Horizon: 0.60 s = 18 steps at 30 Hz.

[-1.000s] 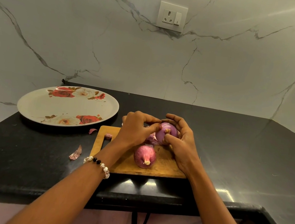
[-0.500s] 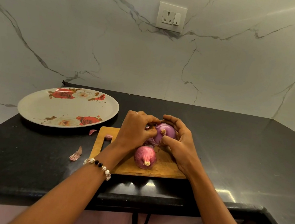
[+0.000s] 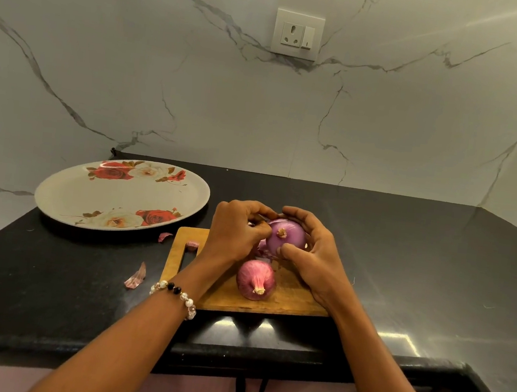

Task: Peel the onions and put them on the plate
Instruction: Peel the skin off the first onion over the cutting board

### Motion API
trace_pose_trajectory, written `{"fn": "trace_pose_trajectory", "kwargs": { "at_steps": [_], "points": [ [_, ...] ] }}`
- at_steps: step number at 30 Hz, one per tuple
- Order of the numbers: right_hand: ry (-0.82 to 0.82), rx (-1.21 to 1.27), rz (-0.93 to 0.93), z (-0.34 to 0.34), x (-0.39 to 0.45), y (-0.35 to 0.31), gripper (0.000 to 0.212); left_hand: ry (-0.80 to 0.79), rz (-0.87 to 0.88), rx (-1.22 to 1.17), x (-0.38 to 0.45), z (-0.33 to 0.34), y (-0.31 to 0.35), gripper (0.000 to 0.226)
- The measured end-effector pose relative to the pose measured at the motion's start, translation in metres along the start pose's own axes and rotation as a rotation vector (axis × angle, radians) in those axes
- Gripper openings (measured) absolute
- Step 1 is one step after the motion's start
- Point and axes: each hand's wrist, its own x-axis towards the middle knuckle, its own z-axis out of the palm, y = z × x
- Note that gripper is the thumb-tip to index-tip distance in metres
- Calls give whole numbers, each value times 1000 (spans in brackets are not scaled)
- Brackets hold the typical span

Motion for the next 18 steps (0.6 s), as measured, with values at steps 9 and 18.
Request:
{"fn": "trace_pose_trajectory", "kwargs": {
  "at_steps": [9,18],
  "points": [
    [-3,27,-19,0,2,2,60,52,-241,-140,4,0,-3,12],
    [81,216,32,-3,5,5,60,121,-291,-248,5,0,-1,14]
  ]
}}
